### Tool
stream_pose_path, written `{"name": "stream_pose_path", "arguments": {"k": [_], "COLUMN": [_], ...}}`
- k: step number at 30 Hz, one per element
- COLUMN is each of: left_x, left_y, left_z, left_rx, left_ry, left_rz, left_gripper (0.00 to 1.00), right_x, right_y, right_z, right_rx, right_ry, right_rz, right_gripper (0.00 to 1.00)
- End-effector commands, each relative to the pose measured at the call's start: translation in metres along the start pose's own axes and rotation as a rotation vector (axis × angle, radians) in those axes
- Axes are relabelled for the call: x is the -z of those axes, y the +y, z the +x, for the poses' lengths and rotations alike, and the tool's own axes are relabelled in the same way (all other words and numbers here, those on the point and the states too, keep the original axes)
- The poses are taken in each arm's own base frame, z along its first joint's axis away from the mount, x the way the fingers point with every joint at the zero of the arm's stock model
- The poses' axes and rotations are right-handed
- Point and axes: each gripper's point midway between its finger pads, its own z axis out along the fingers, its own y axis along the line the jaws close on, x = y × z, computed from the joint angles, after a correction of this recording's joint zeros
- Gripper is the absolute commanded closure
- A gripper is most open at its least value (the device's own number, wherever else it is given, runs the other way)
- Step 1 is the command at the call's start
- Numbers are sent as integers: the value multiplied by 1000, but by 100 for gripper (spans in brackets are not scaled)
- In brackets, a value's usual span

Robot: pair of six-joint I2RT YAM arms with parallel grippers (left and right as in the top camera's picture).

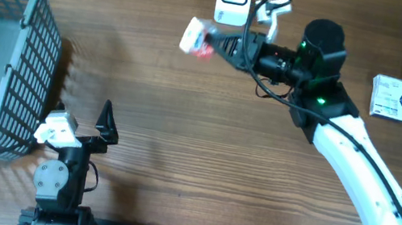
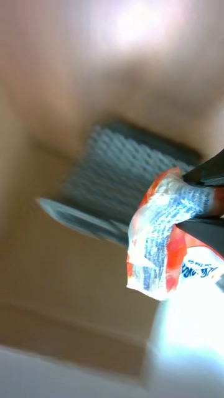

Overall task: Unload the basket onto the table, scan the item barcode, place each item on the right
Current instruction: 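Hold the tissue pack up to the scanner face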

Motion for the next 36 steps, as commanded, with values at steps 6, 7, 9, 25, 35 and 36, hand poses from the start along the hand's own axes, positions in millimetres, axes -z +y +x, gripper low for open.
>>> {"name": "stream_pose_path", "arguments": {"k": [6,7,9,25,35,36], "left_x": [0,0,0,0,0,0], "left_y": [-2,-2,-2,-2,-2,-2], "left_z": [2,2,2,2,2,2], "left_rx": [5,5,5,5,5,5], "left_ry": [6,6,6,6,6,6], "left_rz": [13,13,13,13,13,13], "left_gripper": [0,0,0,0,0,0], "right_x": [46,46,39,-51,-85,-86], "right_y": [-84,-89,-98,-174,-249,-256], "right_z": [-114,-118,-125,-173,-167,-164], "right_rx": [429,452,497,735,699,695], "right_ry": [-645,-667,-698,-767,-659,-647], "right_rz": [668,684,693,688,776,785], "right_gripper": [95,95,95,95,95,95]}}
